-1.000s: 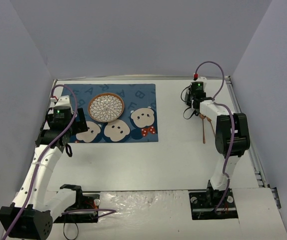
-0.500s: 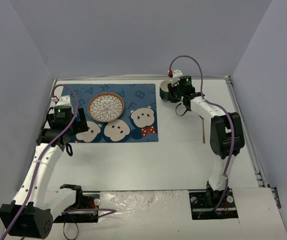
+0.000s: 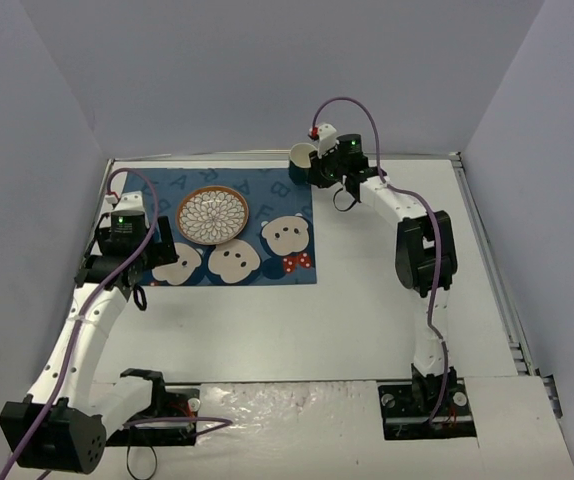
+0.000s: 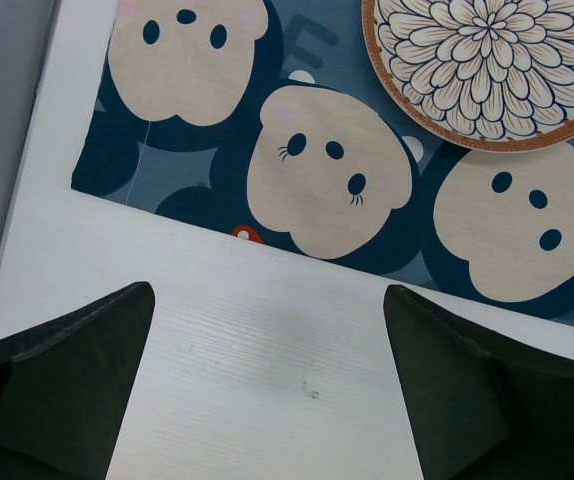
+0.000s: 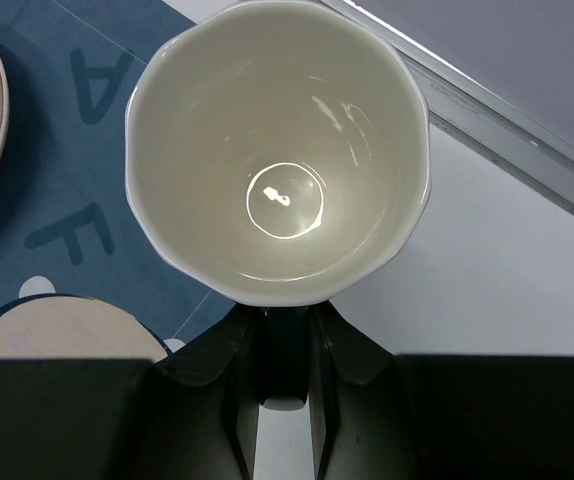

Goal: Set the dinner table for one person

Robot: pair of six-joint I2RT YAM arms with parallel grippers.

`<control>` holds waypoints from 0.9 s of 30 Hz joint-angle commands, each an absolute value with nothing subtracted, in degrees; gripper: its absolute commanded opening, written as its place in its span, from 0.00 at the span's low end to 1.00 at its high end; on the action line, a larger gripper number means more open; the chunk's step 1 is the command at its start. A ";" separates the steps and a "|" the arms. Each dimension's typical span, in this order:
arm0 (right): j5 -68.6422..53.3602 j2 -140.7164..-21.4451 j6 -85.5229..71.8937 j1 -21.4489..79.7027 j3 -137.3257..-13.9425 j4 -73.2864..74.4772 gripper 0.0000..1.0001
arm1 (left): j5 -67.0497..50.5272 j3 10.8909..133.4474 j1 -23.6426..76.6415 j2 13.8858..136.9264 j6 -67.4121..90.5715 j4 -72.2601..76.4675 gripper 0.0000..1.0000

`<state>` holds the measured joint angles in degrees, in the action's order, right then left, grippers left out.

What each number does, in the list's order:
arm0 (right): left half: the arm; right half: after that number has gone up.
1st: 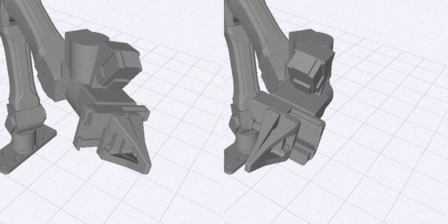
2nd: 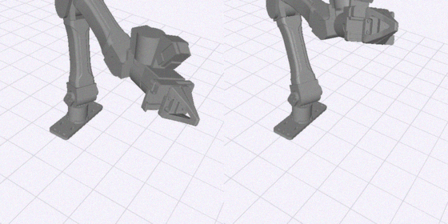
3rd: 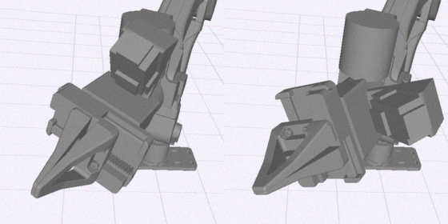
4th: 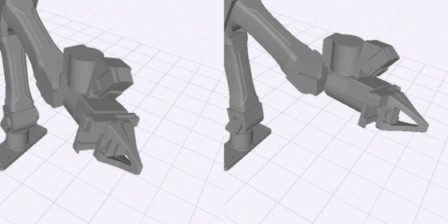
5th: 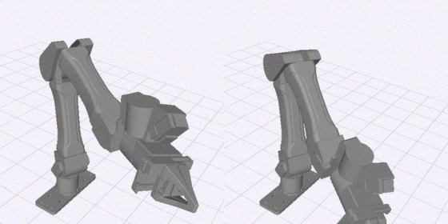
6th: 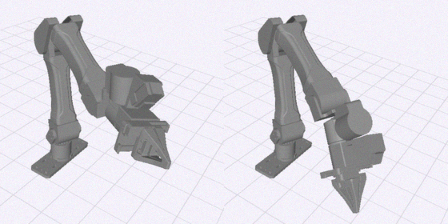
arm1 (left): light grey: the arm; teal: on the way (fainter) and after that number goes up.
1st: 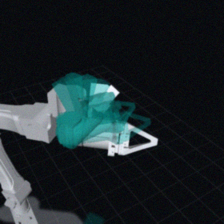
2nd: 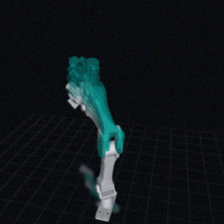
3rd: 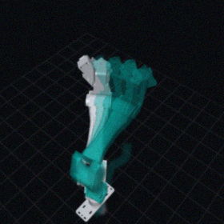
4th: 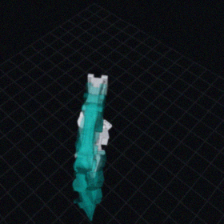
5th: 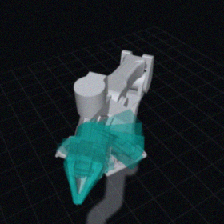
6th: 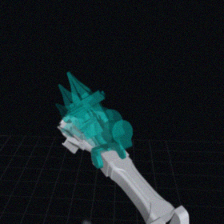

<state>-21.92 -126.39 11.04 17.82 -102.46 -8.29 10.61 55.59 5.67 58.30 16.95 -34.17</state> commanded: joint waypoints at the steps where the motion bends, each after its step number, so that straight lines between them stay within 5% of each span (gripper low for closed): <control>1: -24.07 -125.88 12.85 18.90 -111.17 -13.77 0.00 | 11.78 58.45 5.80 58.67 17.01 -31.86 0.97; 27: -21.65 -134.94 13.71 21.09 -121.67 -8.55 0.00 | 11.54 58.45 5.80 58.83 16.87 -31.96 0.97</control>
